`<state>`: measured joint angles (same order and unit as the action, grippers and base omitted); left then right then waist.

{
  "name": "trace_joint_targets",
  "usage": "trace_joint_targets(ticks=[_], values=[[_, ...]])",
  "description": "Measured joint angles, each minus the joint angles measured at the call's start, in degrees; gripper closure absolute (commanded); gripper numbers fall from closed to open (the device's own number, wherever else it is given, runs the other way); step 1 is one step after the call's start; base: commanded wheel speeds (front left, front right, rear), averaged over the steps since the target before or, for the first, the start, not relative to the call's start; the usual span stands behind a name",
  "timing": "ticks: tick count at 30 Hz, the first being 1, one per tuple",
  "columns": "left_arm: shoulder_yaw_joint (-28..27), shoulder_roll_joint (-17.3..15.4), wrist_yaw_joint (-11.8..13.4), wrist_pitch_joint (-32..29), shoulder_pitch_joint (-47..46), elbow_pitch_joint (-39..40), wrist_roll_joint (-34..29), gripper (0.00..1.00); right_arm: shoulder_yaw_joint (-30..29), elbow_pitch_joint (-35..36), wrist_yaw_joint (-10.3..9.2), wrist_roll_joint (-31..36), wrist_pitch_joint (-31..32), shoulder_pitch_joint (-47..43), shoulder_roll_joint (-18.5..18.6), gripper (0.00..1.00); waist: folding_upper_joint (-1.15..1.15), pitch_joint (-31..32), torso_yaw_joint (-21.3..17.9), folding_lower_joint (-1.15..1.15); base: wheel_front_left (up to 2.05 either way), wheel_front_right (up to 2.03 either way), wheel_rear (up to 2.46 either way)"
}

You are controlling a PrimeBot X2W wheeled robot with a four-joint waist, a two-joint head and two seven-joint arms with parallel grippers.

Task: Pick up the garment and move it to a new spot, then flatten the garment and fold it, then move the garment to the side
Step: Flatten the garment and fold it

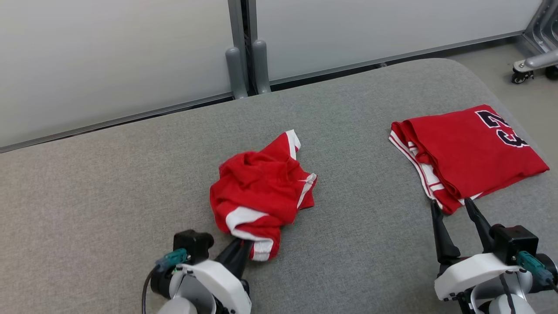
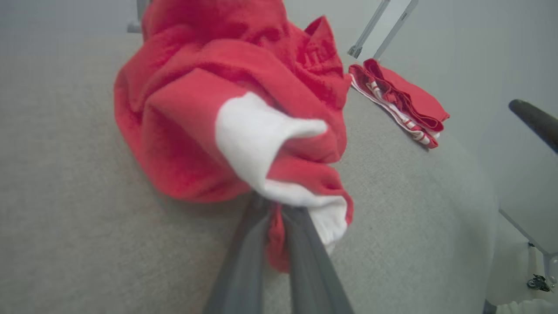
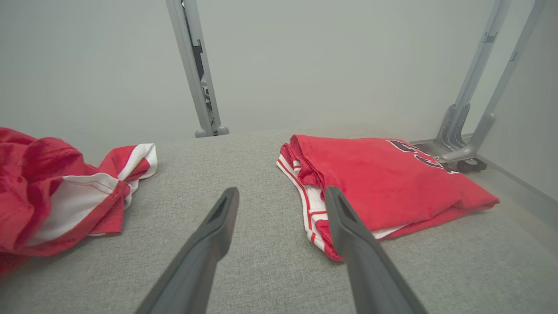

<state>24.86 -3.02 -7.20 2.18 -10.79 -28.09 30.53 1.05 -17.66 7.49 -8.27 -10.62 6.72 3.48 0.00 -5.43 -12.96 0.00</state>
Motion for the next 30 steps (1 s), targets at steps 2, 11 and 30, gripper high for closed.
trace_joint_targets(ticks=[2,11,30], values=[[0.34,-0.10,-0.03,1.13,-1.63,1.05,-0.94,1.00,0.43,-0.40,0.00,-0.20,-0.11,0.48,-0.05,0.00,0.00,0.10,0.47,0.00,0.00,0.00,0.00],[7.83,-0.37,-0.05,1.08,-17.09,11.33,-7.36,1.00,1.26,-1.92,0.00,-0.29,-0.70,1.02,-0.08,0.00,0.00,1.80,2.06,0.00,0.00,0.00,0.00],[8.98,-6.93,12.41,-19.74,-17.85,7.00,7.14,0.84,2.19,-3.43,0.00,-0.87,-1.51,1.37,0.15,0.00,0.00,2.04,1.89,0.00,0.00,0.00,0.00]])
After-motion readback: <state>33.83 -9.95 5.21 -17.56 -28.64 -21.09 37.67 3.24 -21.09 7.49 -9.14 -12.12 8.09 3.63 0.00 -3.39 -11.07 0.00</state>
